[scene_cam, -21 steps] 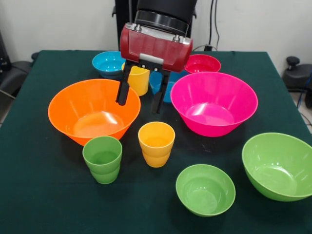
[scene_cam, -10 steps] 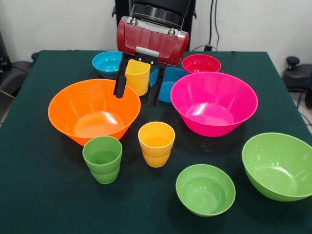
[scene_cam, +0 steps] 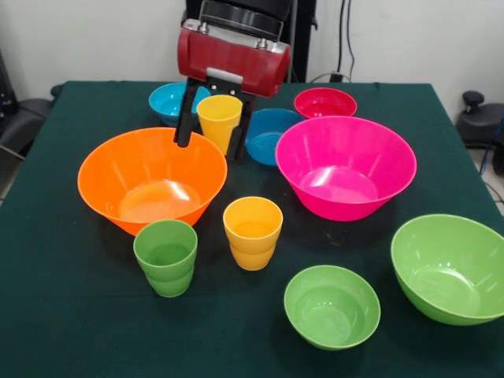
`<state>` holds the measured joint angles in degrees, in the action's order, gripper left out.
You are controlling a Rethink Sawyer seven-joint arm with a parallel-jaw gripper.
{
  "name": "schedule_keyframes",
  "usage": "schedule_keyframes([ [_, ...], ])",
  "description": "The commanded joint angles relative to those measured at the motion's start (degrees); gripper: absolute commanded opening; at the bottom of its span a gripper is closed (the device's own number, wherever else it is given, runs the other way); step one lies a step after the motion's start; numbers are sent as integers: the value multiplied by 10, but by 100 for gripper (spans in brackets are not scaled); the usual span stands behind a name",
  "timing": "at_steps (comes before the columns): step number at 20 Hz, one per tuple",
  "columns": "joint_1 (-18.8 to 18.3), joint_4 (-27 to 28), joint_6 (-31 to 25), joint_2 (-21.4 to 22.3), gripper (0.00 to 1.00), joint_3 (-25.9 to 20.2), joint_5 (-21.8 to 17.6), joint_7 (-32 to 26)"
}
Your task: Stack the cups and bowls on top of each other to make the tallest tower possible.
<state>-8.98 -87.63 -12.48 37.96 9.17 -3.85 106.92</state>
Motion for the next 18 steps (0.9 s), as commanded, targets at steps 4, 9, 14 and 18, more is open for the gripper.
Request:
schedule_keyframes([
  [4,-26,-114,-164,42,100,-73,-16,-23],
  [9,-18,-115,-183,44,100,-78,-15,-13],
  [14,-10,-95,-211,33,100,-86,-1,2],
  [18,-8,-100,-217,35,100,-90,4,10],
])
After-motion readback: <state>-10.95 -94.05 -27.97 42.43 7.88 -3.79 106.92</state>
